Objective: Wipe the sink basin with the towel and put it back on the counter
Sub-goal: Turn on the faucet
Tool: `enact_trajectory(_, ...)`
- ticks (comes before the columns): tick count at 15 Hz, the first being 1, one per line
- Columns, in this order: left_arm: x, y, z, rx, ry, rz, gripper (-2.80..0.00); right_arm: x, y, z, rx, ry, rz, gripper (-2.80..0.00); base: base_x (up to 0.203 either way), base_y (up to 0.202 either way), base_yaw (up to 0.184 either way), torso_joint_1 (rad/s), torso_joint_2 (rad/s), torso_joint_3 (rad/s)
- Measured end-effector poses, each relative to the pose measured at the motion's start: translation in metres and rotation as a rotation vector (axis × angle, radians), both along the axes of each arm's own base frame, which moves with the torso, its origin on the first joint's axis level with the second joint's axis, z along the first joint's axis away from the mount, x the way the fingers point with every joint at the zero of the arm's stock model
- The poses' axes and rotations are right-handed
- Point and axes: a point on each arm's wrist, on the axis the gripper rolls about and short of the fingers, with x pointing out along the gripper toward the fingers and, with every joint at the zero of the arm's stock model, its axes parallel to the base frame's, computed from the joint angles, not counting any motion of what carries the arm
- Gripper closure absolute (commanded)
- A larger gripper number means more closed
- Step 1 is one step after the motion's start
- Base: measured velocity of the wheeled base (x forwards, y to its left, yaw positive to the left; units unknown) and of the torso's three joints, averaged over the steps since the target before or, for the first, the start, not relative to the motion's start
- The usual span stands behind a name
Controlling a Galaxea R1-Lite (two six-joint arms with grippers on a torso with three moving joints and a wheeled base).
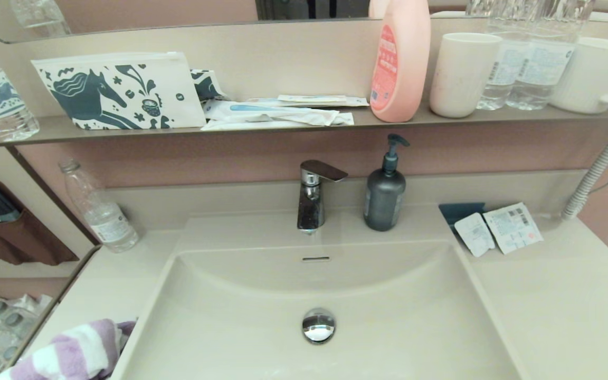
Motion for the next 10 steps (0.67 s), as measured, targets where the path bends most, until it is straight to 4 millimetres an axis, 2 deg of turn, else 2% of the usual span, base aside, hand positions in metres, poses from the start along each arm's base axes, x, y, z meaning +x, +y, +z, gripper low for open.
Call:
enact_trajectory(5,0.000,0.000,0.000,0.000,0.000,0.000,0.00,-0.001,0.000,0.002,-0.005,-0.006,0.002,0.00,0.000,0.000,0.000,0.000,0.00,0.000)
enact_trajectory(10,0.000,0.000,0.000,0.000,0.000,0.000,0.00,-0.006,0.001,0.038,-0.002,-0.027,0.034,0.00,0.000,0.000,0.000,0.000,0.00,0.000)
